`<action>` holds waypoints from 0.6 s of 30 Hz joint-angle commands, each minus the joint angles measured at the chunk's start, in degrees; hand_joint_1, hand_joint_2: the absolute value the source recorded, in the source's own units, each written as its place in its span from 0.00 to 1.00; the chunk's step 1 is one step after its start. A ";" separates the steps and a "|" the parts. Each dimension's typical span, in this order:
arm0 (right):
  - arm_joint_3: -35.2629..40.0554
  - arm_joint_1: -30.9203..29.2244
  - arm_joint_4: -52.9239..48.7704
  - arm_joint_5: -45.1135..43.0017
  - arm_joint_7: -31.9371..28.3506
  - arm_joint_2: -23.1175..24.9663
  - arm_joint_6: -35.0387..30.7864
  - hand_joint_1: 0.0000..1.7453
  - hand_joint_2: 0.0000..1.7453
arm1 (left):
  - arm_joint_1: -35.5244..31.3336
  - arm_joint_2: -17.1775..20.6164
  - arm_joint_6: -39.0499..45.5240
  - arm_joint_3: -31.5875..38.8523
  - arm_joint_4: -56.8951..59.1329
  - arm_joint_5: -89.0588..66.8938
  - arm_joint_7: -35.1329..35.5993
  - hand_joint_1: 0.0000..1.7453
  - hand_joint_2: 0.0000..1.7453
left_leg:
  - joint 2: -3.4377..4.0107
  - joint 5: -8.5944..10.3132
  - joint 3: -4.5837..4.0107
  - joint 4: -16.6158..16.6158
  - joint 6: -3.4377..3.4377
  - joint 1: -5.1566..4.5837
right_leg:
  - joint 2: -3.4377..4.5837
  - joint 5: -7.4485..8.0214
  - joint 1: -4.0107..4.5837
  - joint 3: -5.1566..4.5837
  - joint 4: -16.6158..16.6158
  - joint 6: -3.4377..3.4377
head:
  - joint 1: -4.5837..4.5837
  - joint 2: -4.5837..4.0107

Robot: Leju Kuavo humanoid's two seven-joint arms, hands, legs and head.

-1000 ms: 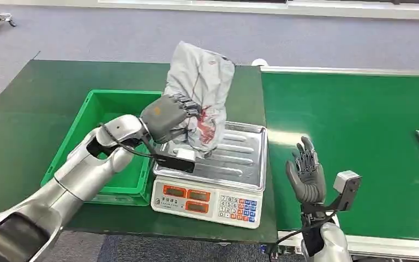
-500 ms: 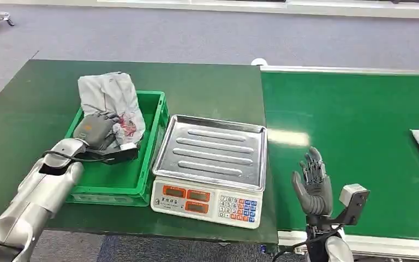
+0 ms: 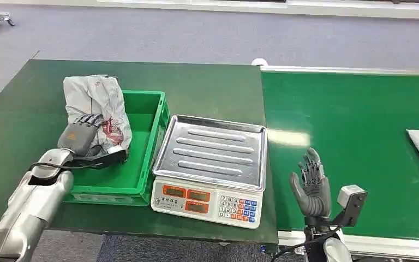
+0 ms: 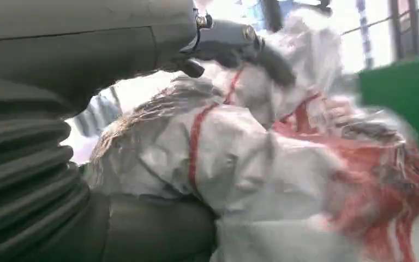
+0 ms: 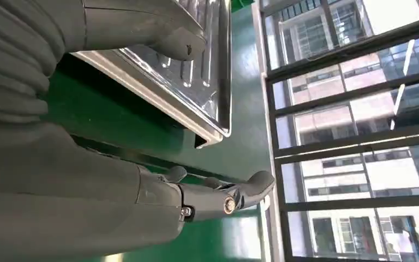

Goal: Moved the parcel from conveyor to table for the left to box.

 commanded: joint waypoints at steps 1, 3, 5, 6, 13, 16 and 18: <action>-1.17 -0.47 -1.01 3.38 0.22 1.14 -3.07 0.00 1.00 | 6.91 -15.69 -1.66 7.66 -20.11 16.44 -8.22 0.00 1.00 | -0.24 0.06 0.26 -0.26 0.09 0.05 | -0.45 0.00 0.08 0.44 -0.36 0.03 | 0.00 0.00; -0.35 -0.87 -1.03 3.69 0.28 1.17 -3.38 0.00 1.00 | 8.73 -18.40 -4.27 6.02 -24.60 22.80 -8.83 0.00 1.00 | -0.31 0.06 -0.01 -0.07 0.06 -0.05 | -0.40 -0.05 -0.04 0.10 -0.08 0.04 | 0.00 0.00; 1.46 -2.30 -0.42 5.44 0.33 1.00 -4.69 0.00 1.00 | 9.81 -21.85 -11.38 4.46 -27.73 35.34 -10.59 0.00 1.00 | -0.28 0.03 -0.04 -0.01 0.07 -0.05 | -0.35 -0.04 -0.03 0.08 -0.08 0.05 | 0.00 0.00; 2.84 -3.40 0.30 6.55 0.54 0.95 -5.61 0.00 1.00 | 9.92 -23.23 -14.40 3.33 -28.06 41.24 -9.68 0.00 1.00 | -0.39 0.02 -0.01 -0.04 0.12 -0.06 | -0.50 -0.05 -0.05 0.21 -0.14 0.07 | 0.02 0.00; 9.64 -7.52 3.26 11.44 0.56 0.98 -9.42 0.00 1.00 | 10.00 -26.60 -17.69 -1.12 -25.62 51.06 -9.69 0.00 1.00 | -0.10 -0.03 0.01 -0.03 0.09 -0.09 | -0.22 0.06 -0.12 0.13 -0.13 0.05 | 0.02 0.00; 14.09 -10.66 6.79 13.40 0.86 2.10 -11.77 0.00 1.00 | 10.96 -29.81 -18.86 -2.17 -21.59 56.94 -9.56 0.00 1.00 | 0.02 -0.03 0.09 -0.09 0.08 -0.14 | -0.11 0.08 -0.14 0.14 -0.15 0.04 | 0.02 0.00; 15.92 -11.85 8.22 12.88 0.77 2.75 -12.22 0.00 1.00 | 11.38 -30.89 -19.36 -2.21 -19.67 60.40 -9.56 0.00 1.00 | 0.08 -0.05 0.11 -0.07 0.08 -0.14 | -0.03 0.07 -0.16 0.13 -0.12 0.04 | 0.02 0.00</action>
